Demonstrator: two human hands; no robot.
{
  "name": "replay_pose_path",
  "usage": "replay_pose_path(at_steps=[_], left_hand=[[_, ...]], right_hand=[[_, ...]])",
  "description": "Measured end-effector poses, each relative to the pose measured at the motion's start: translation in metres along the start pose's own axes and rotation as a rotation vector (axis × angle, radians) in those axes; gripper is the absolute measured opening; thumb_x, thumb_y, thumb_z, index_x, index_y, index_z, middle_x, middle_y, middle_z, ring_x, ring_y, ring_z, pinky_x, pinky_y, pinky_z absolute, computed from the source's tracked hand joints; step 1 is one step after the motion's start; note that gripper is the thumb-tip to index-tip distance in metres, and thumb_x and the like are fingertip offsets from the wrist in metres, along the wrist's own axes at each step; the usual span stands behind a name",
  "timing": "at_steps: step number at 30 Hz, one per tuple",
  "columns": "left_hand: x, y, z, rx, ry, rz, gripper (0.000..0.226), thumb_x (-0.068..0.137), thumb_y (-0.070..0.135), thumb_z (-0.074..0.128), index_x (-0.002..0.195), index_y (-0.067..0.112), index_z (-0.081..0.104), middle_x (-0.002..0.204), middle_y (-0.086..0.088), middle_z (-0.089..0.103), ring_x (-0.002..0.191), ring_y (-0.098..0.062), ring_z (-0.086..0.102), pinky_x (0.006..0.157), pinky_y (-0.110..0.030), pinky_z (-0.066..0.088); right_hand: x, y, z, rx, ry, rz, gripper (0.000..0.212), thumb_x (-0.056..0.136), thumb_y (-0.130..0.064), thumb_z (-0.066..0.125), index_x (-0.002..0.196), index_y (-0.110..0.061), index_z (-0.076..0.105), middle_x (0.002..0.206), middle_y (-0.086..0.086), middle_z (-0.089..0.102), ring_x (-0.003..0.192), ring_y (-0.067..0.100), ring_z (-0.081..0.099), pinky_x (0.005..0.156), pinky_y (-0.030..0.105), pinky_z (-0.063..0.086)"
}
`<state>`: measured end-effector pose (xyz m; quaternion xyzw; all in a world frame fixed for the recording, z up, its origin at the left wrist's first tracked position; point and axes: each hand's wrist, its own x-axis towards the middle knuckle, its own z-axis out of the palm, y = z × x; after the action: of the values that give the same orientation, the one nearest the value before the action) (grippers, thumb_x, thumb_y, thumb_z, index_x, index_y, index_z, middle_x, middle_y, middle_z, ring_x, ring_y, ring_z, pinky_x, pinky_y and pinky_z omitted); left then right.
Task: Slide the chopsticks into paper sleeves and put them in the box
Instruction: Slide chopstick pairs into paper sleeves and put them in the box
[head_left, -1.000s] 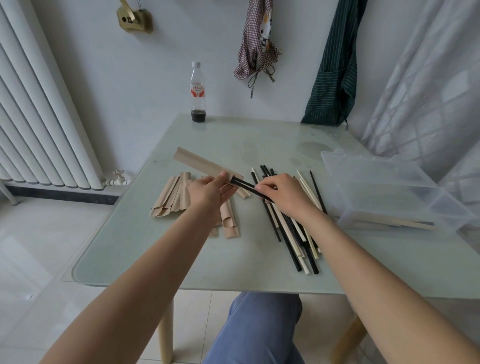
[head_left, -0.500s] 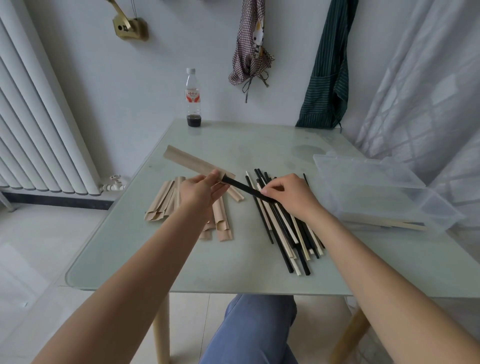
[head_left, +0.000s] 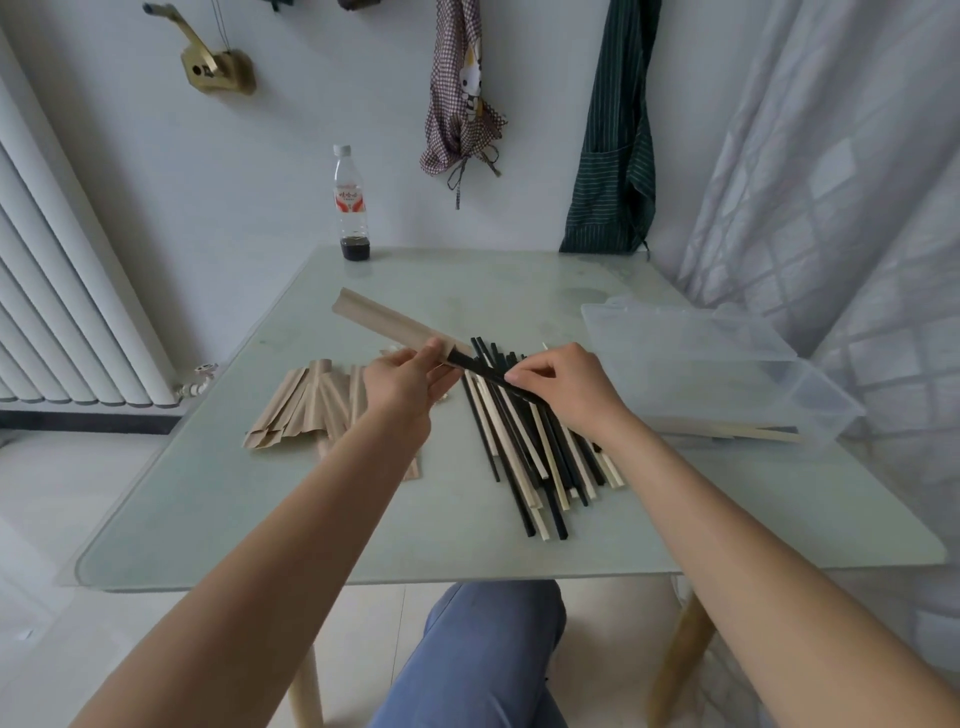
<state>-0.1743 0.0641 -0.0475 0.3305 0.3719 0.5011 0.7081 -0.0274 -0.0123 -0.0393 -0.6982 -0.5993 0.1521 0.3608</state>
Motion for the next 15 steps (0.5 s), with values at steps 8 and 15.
replay_pose_path(at_steps=[8,15], left_hand=[[-0.013,-0.014,0.031,-0.034,-0.03,-0.032,0.009,0.093,0.003,0.054,0.087,-0.004,0.055,0.08,-0.015,0.063,0.061,-0.016,0.068,0.06,-0.023,0.059],[-0.033,-0.037,0.087,0.104,-0.165,-0.054,0.015,0.094,0.009,0.054,0.088,-0.003,0.06,0.083,-0.014,0.068,0.076,-0.02,0.069,0.069,-0.023,0.059]], right_hand=[[-0.01,0.012,-0.027,0.005,0.023,0.008,0.019,0.088,-0.028,0.063,0.098,-0.016,0.074,0.091,-0.001,0.072,0.084,0.012,0.062,0.08,0.026,0.047],[-0.017,0.034,-0.056,-0.267,0.107,0.037,0.013,0.09,-0.02,0.059,0.085,-0.009,0.063,0.071,0.005,0.058,0.07,0.024,0.056,0.062,0.035,0.043]])
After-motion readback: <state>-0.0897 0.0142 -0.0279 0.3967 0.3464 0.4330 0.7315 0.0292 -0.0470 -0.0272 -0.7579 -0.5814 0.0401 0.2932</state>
